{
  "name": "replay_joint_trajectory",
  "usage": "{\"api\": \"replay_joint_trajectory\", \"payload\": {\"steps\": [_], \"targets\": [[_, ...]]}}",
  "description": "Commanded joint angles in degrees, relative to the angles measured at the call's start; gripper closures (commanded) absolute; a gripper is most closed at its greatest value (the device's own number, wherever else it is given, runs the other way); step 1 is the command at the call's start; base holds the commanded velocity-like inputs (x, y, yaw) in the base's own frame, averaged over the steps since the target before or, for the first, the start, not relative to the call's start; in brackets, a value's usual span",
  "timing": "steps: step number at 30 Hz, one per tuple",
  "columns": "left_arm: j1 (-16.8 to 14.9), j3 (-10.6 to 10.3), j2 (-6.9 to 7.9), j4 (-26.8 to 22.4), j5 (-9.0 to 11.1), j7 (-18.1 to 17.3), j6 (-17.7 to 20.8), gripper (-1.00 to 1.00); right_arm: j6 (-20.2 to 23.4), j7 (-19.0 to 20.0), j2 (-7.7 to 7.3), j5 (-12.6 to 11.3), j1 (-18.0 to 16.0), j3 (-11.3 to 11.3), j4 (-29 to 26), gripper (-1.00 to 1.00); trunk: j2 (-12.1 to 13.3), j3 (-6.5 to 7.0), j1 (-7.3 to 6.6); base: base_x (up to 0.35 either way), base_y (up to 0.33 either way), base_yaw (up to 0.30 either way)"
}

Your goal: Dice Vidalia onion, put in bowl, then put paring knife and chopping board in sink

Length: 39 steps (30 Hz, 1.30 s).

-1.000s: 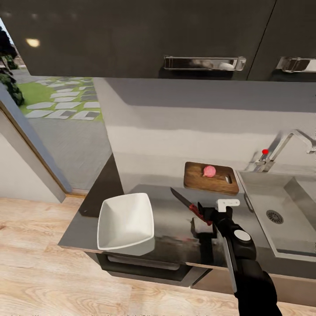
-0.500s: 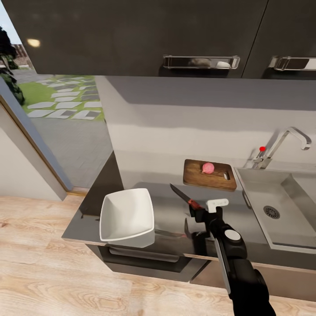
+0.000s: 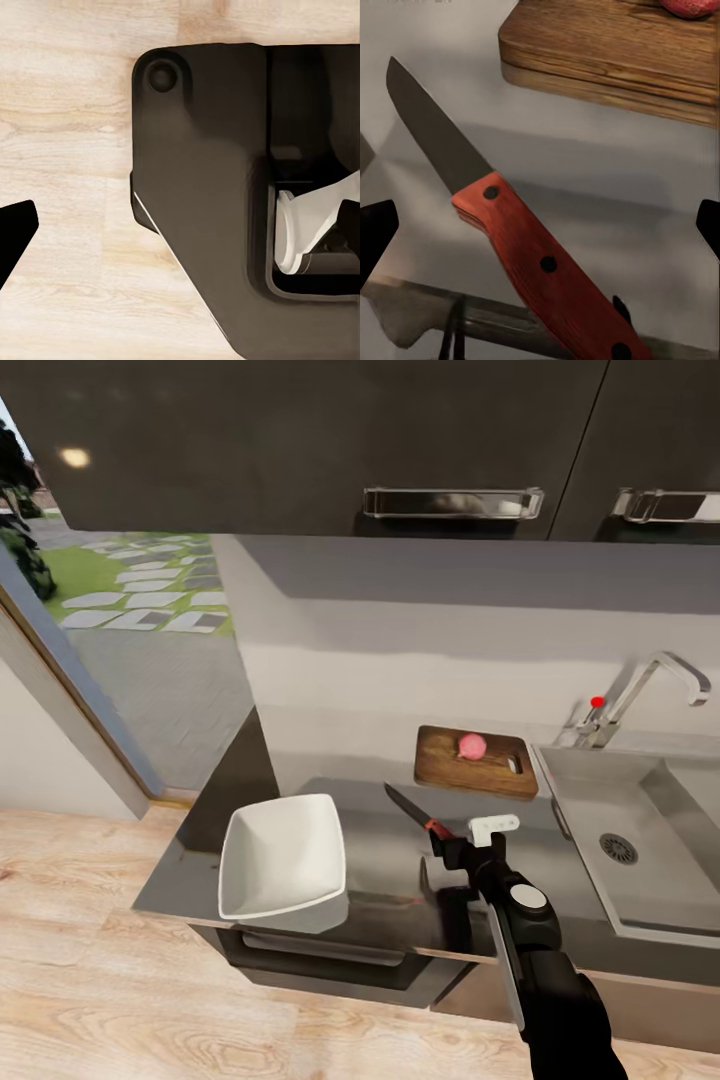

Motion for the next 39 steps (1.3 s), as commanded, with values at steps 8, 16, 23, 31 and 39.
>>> {"api": "replay_joint_trajectory", "payload": {"steps": [8, 16, 23, 31, 39], "targets": [[0.0, -0.4, 0.06, 0.0, 0.4, 0.4, -0.1, -1.0, 0.2, 0.5, 0.06, 0.6, 0.0, -0.1, -0.1, -1.0, -0.1, -0.09, 0.05, 0.021, -0.014, 0.0], [0.0, -0.4, 0.06, 0.7, 0.4, 0.4, -0.1, -1.0, 0.2, 0.5, 0.06, 0.6, 0.0, -0.1, 0.0, -1.0, -0.1, -0.13, 0.05, 0.001, 0.0, 0.0], [0.0, -0.4, -0.26, 1.0, 0.4, 0.4, -0.1, -1.0, 0.3, 0.5, 0.06, 0.6, 0.0, -0.1, 0.0, -1.0, -0.1, -0.63, 0.05, 0.0, -0.021, 0.0], [0.0, -0.4, -0.55, 1.1, 0.4, 0.4, -0.1, -1.0, 0.3, 0.5, 0.06, 0.6, 0.0, -0.1, 0.2, -1.0, -0.1, -1.35, 0.05, 0.0, -0.059, 0.0], [0.0, -0.4, -0.61, 1.1, 0.4, 0.4, -0.1, -1.0, 0.2, 0.5, 0.06, 0.6, 0.0, -0.1, 0.3, -1.0, -0.1, -2.07, 0.05, 0.0, -0.004, 0.0]]}}
